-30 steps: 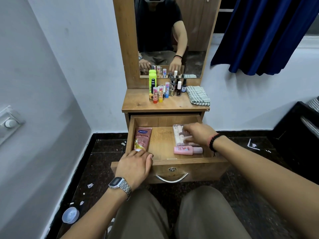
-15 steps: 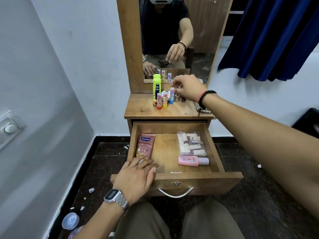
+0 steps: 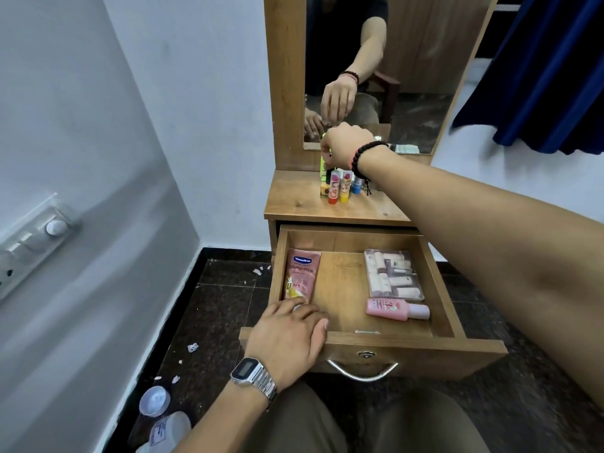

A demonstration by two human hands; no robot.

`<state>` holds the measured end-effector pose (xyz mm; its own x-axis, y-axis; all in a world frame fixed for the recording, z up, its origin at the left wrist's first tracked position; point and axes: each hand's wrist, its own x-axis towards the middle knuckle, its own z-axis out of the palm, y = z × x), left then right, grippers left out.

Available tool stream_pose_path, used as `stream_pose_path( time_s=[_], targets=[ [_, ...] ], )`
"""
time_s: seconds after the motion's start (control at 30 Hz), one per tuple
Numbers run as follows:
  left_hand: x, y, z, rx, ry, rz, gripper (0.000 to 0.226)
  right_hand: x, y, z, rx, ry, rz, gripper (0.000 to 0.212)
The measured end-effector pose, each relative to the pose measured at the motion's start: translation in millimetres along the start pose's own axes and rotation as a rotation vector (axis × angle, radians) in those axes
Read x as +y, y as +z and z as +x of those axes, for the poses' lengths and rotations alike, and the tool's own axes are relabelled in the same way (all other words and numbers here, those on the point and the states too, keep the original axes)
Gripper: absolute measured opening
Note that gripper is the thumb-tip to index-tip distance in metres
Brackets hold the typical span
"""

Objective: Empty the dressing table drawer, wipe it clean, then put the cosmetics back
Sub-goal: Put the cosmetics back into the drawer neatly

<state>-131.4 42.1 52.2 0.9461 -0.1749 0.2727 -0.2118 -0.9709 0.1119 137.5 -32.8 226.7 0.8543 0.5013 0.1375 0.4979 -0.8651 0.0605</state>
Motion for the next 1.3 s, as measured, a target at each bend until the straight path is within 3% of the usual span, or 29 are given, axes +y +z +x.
stream_pose_path(
  time_s=[0.57,0.87,1.0,1.13,1.3],
  targets=[
    [0.2,-0.1,-0.5,-0.015,0.004,0.0,0.04,-7.1,8.5,-1.5,0.055,0.01,0.063,0.015],
    [-0.4,-0.5,-1.0,-0.072,-0.027,0.01,0.051,-33.5,-15.6,-37.4,0.305,-0.152,0.328,0.007],
    [0.7,-0.1,-1.0,-0.09,-0.04,0.018,0.058,-36.1,-4.8,-77.3,0.186,-0.187,0.424,0.008],
    [0.4,-1.7,-0.7,-0.105,-0.032,0.0,0.062,-19.2,29.2,-102.9,-0.007,-0.136,0.371,0.004],
    [0.8,-2.7,-0.2,-0.083,-0.036,0.006,0.058,7.8,82.3,-114.3,-0.033,-0.056,0.267,0.006]
  ],
)
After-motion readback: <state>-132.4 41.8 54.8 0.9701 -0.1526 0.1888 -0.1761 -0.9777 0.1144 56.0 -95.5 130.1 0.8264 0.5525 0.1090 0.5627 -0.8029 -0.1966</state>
